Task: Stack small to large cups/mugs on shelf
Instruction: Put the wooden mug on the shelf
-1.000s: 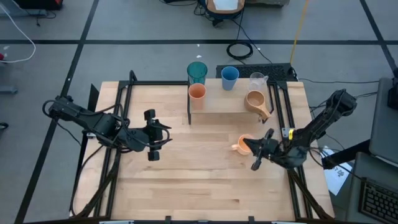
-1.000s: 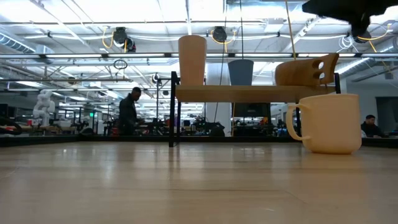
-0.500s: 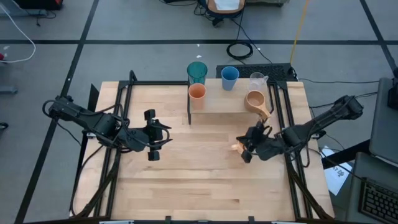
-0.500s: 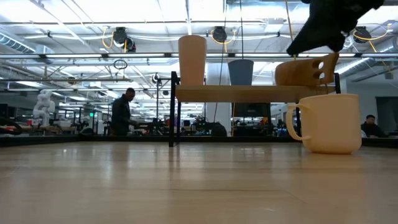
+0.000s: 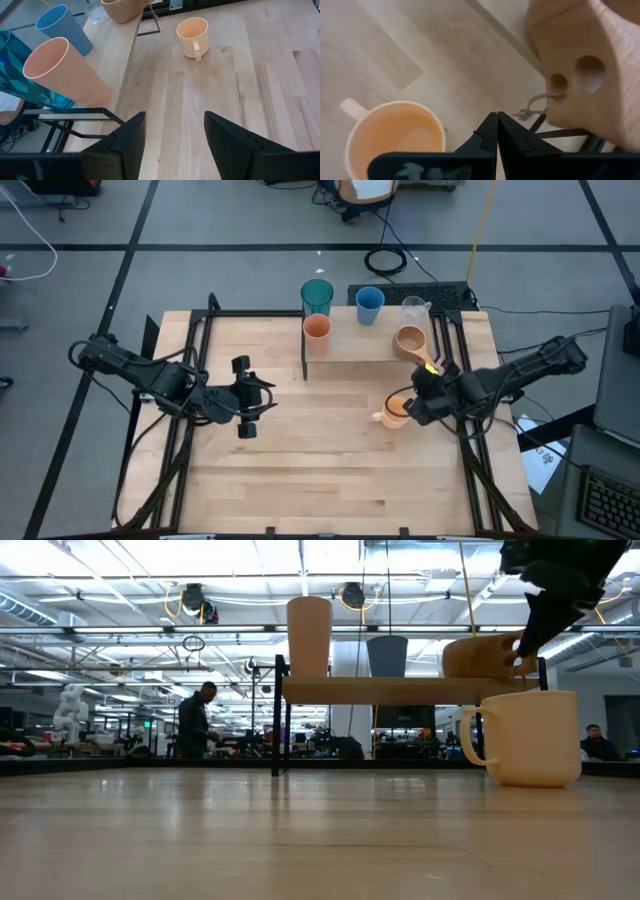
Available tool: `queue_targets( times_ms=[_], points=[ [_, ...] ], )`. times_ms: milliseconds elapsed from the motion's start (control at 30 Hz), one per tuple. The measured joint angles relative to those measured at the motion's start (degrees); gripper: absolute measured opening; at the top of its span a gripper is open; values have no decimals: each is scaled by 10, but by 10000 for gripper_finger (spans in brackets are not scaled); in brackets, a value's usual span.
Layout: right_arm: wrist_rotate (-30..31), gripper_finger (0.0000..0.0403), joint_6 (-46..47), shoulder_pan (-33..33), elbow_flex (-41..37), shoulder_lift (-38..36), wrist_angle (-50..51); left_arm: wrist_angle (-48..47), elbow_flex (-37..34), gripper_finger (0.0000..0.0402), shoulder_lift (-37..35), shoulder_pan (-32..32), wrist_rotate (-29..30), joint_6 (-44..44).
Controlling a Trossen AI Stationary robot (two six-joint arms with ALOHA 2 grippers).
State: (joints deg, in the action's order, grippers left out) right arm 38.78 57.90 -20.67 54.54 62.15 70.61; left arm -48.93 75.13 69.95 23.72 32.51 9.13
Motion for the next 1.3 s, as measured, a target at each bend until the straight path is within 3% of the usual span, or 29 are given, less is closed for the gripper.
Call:
queue_targets(
  times_ms=[367,1033,1167,1300],
  points=[
    [4,0,-34,72,0,0,30,0,0,202,0,0,0,0],
    [4,0,-78,135,0,0,27,-1,0,202,0,0,-11,-4],
    [0,0,-79,118,0,0,-4,-2,0,202,0,0,-13,-1],
    [-13,0,-107,95,0,0,-97,-3,0,202,0,0,-15,-1]
  ],
)
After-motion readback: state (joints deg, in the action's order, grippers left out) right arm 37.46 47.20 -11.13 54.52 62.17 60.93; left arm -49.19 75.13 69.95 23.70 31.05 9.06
